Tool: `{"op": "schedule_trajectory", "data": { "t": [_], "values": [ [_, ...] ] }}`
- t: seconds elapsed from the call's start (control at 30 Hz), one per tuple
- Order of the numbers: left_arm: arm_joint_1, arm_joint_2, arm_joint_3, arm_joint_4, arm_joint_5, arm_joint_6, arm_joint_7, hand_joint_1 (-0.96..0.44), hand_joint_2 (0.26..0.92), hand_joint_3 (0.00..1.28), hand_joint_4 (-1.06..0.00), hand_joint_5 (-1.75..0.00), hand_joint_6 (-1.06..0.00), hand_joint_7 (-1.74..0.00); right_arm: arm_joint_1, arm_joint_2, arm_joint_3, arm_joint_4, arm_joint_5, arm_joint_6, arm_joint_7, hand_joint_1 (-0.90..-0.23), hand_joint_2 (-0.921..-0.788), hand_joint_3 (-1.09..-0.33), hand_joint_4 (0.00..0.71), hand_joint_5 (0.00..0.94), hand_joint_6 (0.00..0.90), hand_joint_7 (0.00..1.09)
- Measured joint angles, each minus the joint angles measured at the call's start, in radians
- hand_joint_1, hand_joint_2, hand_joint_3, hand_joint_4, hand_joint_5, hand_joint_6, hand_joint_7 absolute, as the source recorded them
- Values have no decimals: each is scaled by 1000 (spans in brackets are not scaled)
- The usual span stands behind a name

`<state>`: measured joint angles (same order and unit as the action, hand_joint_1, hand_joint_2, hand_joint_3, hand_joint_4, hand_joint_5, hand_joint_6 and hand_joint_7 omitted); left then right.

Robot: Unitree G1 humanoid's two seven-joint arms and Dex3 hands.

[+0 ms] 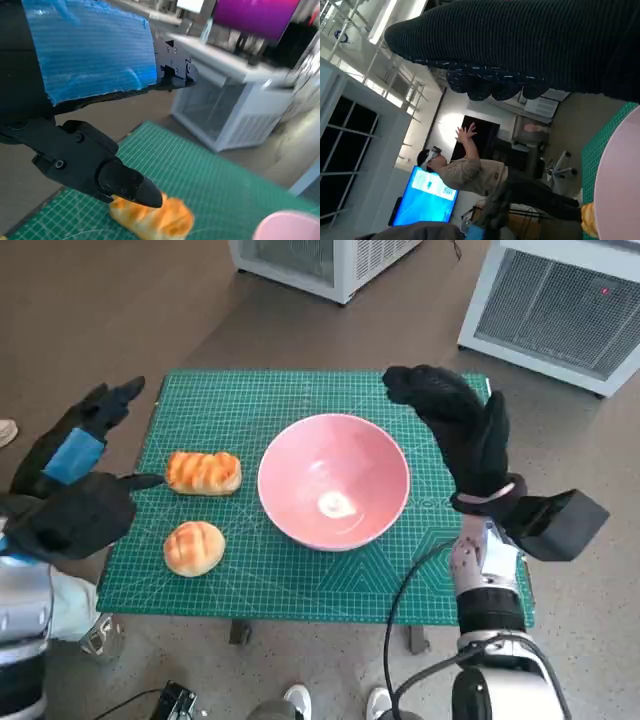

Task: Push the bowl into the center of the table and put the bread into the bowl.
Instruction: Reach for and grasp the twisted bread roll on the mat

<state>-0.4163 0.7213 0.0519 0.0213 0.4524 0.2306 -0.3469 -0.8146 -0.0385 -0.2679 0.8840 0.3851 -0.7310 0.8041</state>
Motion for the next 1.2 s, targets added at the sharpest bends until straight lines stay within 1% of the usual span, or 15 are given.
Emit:
{"op": "schedule_trajectory", "data": {
  "t": [0.2,0.5,1.0,1.2],
  "values": [
    [-48,-3,-81,72,37,20,-6,-131,758,4,-155,-24,-307,-31,2,-1,1,-1,5,5,0,-724,-921,-777,204,1,-1,613],
    [-143,-28,-189,216,97,21,-3,-145,759,3,-173,-12,-331,-27,12,-2,2,-16,5,7,-2,-724,-921,-780,203,0,-1,611],
    [-271,-101,-323,511,143,-41,31,-168,757,1,-179,-4,-343,-16,28,-7,6,-36,2,12,-28,-719,-921,-779,203,0,-1,610],
    [-322,-130,-365,636,167,-62,59,-148,757,1,-218,-17,-375,-26,37,-9,10,-44,2,12,-31,-715,-921,-779,201,0,-1,610]
  ]
}}
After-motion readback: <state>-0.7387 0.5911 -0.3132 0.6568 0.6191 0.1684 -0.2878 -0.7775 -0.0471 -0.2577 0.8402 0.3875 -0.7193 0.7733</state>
